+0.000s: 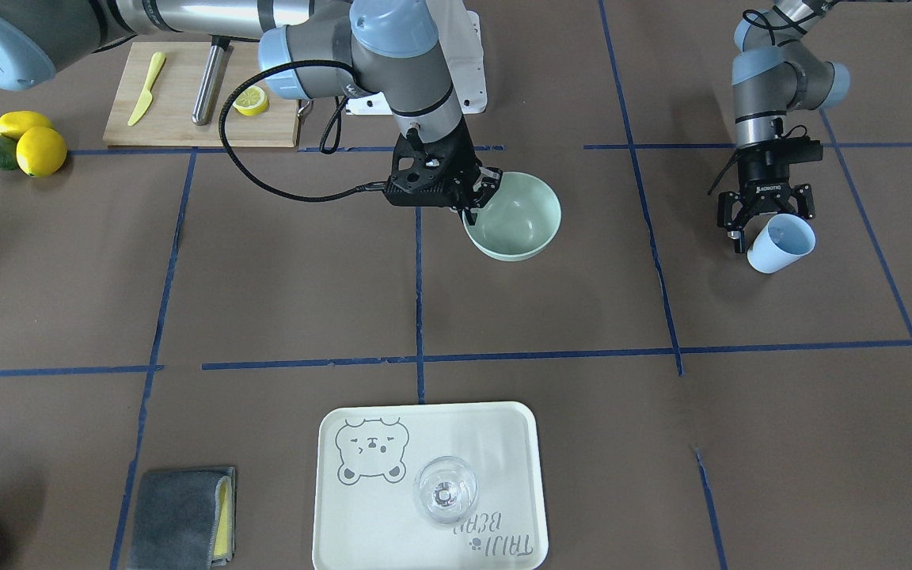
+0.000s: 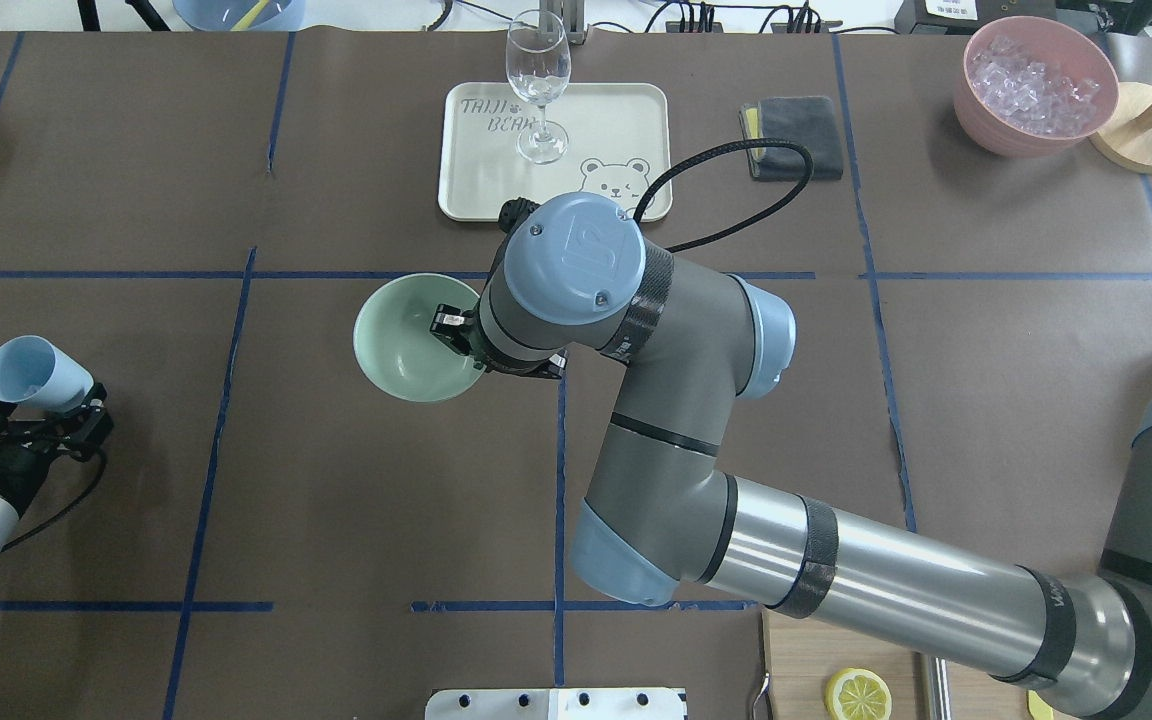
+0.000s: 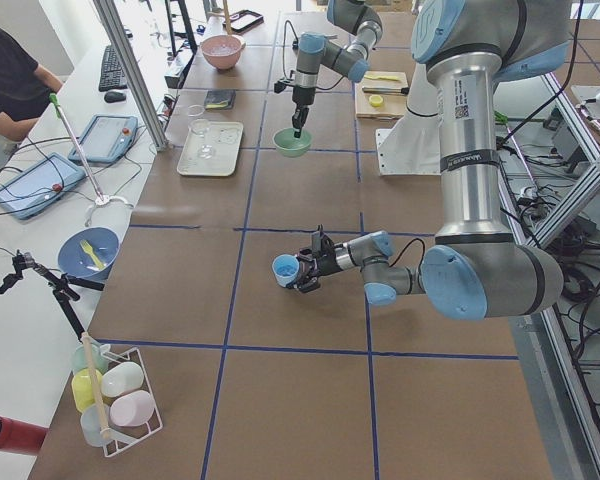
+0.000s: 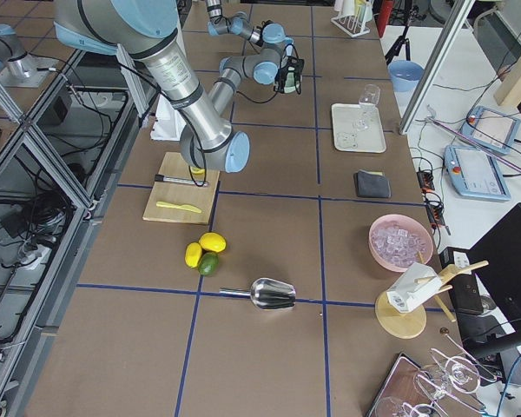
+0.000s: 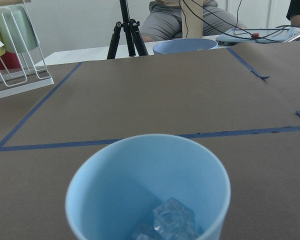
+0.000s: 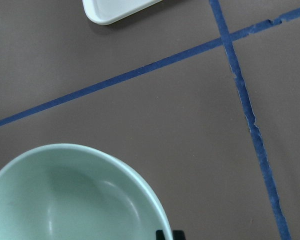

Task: Pour ice into bowl

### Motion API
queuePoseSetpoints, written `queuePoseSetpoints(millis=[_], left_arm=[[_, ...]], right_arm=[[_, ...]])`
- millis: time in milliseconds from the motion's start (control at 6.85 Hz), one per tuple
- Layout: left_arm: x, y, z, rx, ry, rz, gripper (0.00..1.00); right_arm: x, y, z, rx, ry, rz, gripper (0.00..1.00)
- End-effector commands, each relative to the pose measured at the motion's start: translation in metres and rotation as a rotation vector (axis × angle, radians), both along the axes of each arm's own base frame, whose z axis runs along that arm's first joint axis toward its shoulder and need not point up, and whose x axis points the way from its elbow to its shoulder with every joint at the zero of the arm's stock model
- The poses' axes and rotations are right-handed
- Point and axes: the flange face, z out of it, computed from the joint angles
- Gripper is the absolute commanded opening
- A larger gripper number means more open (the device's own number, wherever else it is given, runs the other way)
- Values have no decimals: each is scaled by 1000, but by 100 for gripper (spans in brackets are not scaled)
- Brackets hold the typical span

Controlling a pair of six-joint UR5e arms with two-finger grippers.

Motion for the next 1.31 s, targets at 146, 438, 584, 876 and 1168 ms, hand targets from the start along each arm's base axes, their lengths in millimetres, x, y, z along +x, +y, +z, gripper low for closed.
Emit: queuePoseSetpoints(millis=[146, 438, 584, 876, 1168], left_arm=[[-8, -9, -1, 6, 15, -27, 90], [-7, -10, -4, 7, 25, -31, 35], [-7, -11, -4, 7, 24, -32, 0], [-29, -45, -43, 71, -49, -53, 0], [-36, -50, -78, 109, -31, -32, 0]], right_arm=[[-21, 16, 8, 5, 24, -14, 0], [-43, 23, -2, 15, 35, -17, 0], [-44, 24, -2, 19, 36, -19, 0], [-88, 9, -24, 22, 84, -6, 0], [-118, 8, -17, 45, 83, 2, 0]])
